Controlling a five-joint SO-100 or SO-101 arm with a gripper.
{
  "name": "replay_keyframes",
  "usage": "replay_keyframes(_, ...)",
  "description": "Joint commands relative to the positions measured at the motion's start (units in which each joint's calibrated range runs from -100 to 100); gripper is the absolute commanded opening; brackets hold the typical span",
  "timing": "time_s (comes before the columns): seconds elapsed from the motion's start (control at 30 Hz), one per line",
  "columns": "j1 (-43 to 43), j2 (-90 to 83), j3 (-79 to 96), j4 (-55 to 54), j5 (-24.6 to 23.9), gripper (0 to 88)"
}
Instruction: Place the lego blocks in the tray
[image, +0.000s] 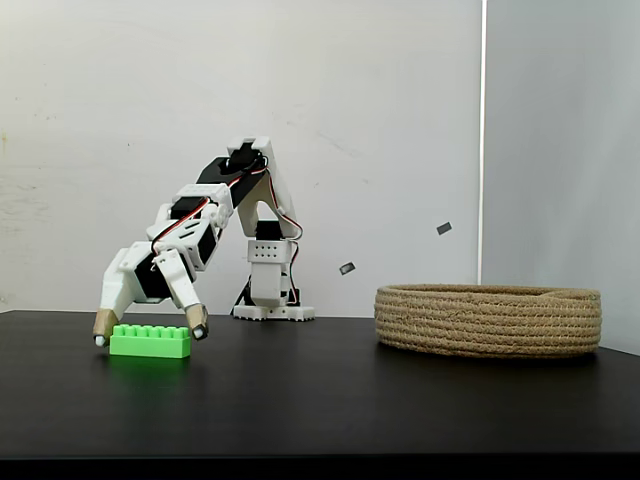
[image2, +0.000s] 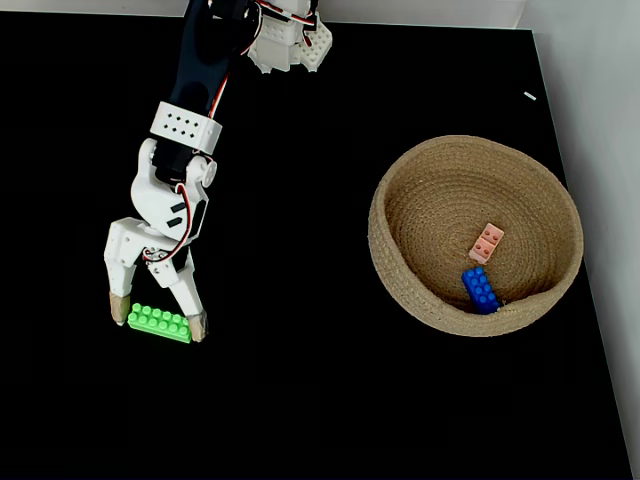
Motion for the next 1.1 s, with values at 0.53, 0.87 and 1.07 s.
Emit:
replay_keyframes(0.53,-0.09,-0.87,3.13,-5.27,1.42,32.8)
replay_keyframes(0.87,-0.34,-1.98,3.31,-5.43,1.07,18.1)
replay_keyframes(1.07,-1.00,-10.33,4.50,-5.43,0.34,0.4)
